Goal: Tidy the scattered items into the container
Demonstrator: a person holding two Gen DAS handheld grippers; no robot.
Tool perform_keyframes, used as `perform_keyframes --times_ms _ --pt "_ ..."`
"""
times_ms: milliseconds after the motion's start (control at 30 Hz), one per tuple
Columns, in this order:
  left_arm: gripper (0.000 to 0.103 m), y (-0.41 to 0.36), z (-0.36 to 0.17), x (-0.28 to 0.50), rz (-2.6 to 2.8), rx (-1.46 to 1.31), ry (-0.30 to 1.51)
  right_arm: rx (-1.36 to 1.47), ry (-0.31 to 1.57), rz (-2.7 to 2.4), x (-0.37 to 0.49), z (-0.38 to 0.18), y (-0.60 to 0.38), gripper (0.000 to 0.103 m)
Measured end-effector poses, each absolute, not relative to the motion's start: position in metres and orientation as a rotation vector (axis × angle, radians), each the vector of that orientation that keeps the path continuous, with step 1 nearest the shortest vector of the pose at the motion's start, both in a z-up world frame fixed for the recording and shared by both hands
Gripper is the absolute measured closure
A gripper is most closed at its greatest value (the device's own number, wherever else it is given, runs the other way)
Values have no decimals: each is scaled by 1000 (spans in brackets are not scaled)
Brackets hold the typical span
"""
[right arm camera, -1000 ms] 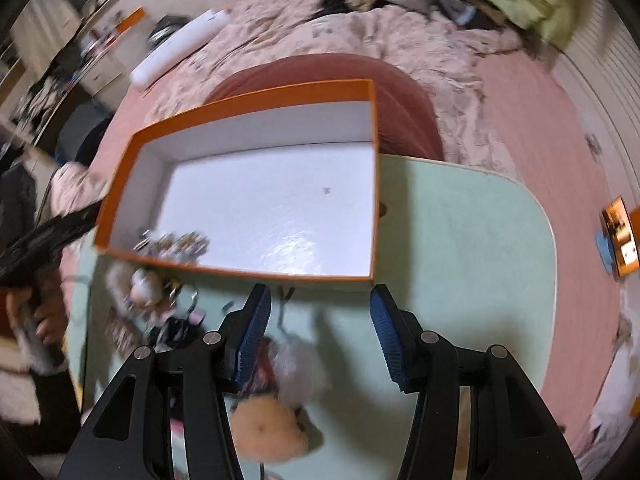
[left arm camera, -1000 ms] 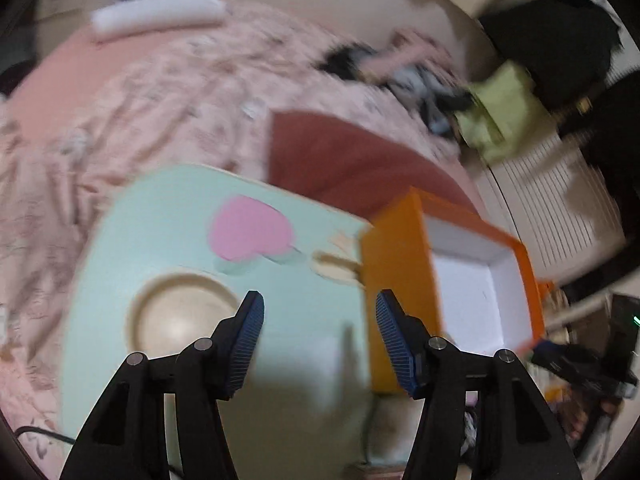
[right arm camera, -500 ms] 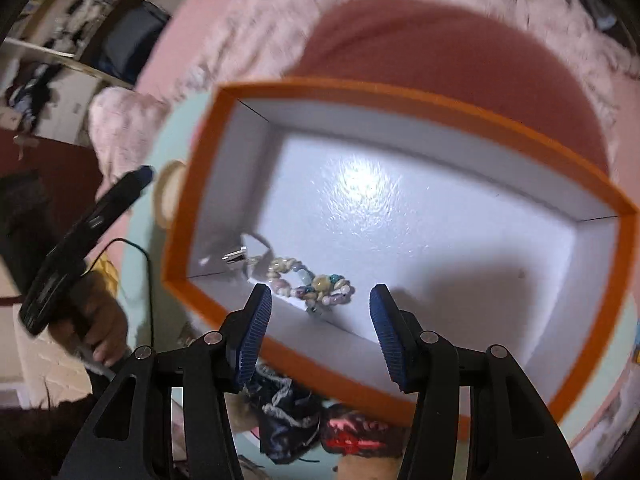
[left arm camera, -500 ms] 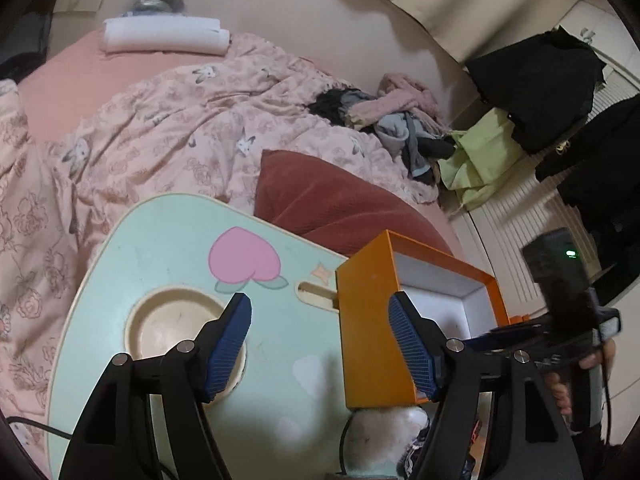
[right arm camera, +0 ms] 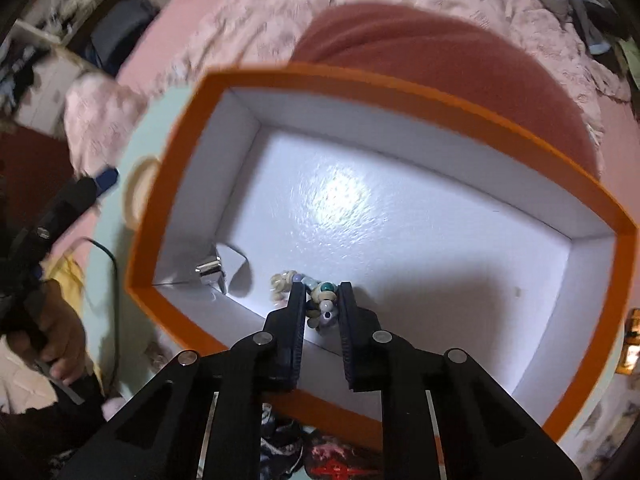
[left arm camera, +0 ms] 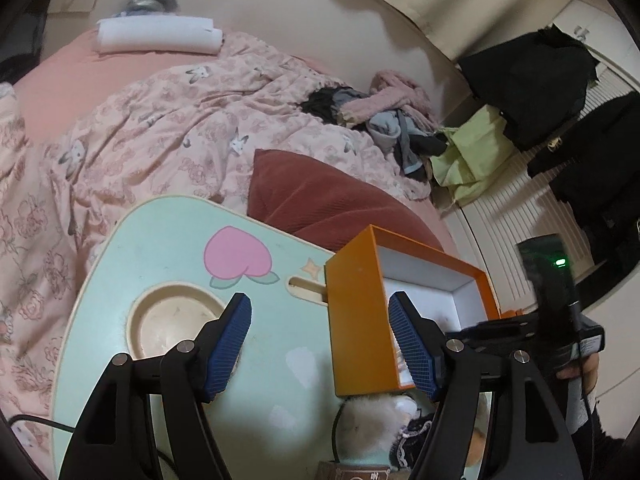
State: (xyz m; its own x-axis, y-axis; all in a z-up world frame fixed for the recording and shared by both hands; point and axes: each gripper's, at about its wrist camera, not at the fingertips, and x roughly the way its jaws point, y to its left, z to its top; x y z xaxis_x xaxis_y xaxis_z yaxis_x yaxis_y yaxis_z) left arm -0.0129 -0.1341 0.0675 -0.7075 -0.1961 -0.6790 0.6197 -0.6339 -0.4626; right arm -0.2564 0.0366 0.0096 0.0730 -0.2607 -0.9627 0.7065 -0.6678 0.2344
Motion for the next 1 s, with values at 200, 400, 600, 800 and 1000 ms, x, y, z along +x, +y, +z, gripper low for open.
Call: perform_keyframes --times_ms 200,400,600,800,1000 --pt "32 -133 82 -17 -2358 827 942 1417 230 -1837 -238 54 100 87" --pt "32 -116 94 -52 -2393 978 866 1349 104 -1823 -210 69 133 87" --pt "33 -107 111 -83 -2367 1199 795 1435 31 -1787 -211 45 146 85" --pt "41 -93 113 -114 -2307 1442 708 1418 -42 -1829 -202 41 166 75" --pt "64 -85 113 -159 -2198 1726 525 1360 -105 -1886 -201 55 185 74"
